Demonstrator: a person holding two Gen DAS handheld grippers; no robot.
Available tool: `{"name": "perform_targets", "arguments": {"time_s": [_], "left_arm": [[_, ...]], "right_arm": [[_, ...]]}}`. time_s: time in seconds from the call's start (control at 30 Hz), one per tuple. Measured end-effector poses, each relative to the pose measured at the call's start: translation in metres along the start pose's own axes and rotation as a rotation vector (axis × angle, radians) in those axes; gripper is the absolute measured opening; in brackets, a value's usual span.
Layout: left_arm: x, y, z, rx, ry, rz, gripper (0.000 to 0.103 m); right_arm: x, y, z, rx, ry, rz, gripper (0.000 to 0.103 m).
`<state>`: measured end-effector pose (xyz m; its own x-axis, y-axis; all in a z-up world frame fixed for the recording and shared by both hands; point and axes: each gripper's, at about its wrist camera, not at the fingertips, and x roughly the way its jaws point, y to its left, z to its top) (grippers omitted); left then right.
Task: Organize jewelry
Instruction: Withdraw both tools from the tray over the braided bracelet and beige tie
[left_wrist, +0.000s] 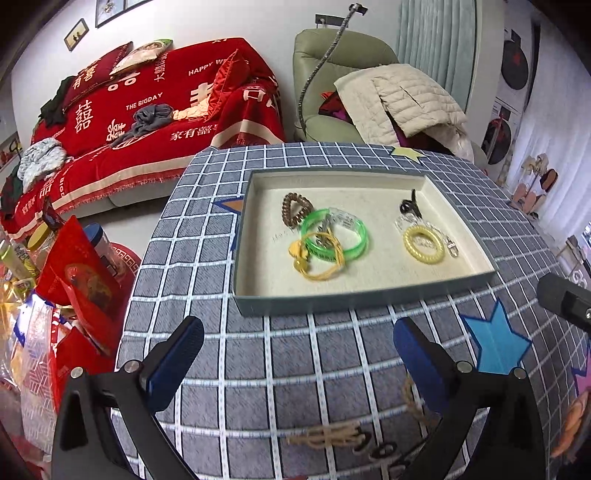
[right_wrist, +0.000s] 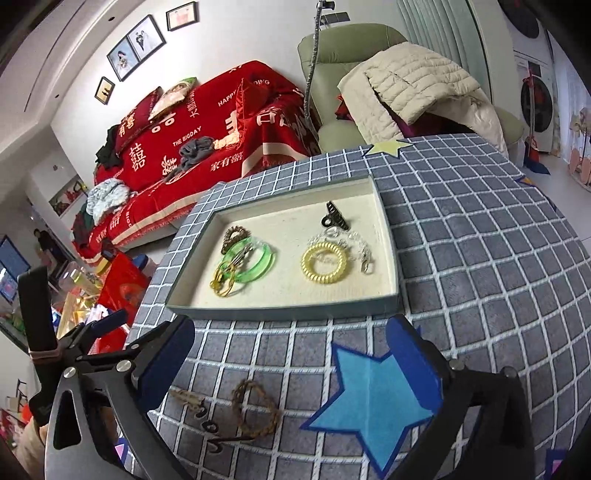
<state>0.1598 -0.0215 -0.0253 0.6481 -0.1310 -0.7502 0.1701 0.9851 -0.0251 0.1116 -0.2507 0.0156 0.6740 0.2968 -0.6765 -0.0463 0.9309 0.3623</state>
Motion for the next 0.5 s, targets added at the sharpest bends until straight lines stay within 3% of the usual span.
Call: {"name": "perform_targets", "arguments": {"time_s": [0.5], "left_arm": [[-0.026,-0.002,-0.03,0.023,0.008,0.009,0.103]], "right_arm": [[-0.008,0.011,-0.034,-0.019,0.1,-0.054,0.103]]}}
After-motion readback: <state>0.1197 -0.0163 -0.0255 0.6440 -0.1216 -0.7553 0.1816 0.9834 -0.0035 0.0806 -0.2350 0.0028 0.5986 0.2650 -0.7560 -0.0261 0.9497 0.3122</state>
